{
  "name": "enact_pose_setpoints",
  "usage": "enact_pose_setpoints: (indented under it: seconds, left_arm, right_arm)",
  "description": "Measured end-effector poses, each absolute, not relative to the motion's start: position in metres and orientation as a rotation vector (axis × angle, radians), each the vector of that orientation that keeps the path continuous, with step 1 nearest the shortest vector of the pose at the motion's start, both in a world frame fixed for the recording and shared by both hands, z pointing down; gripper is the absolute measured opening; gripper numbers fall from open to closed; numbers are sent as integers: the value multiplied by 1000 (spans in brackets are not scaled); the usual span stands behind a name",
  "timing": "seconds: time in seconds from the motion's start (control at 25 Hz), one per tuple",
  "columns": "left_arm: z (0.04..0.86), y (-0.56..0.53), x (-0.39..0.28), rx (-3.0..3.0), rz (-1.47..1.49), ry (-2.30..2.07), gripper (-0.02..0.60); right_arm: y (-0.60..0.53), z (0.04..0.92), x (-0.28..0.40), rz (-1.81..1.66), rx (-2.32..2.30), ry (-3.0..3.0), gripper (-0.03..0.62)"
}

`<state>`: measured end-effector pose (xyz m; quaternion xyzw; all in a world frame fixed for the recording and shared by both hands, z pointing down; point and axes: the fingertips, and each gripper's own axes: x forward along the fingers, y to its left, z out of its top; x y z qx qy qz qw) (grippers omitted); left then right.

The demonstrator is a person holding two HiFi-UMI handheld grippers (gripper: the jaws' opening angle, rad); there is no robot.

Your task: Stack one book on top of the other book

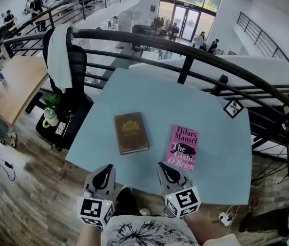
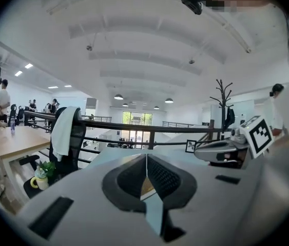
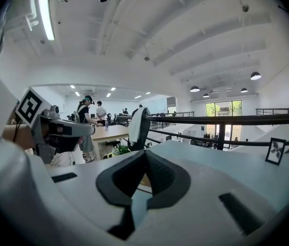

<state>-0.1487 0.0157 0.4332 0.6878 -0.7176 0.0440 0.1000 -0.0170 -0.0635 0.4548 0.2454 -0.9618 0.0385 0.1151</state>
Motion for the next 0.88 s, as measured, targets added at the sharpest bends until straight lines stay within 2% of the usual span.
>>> enact_pose_setpoints:
  seconds: [0.44,0.8,0.88]
  left_arm:
    - [423,-88,-247,2111,59,-2074,11]
    - [450,-134,-285,2146,83,-1998,11]
    - [467,-139,-289,2155,107,-1979,11]
  right_arm:
    - [-156,486,-106,174,760,-2703,-6]
    - [-202,545,-144,321,726,-2570,-3]
    - [-211,564,-150,375,693,-2522,149]
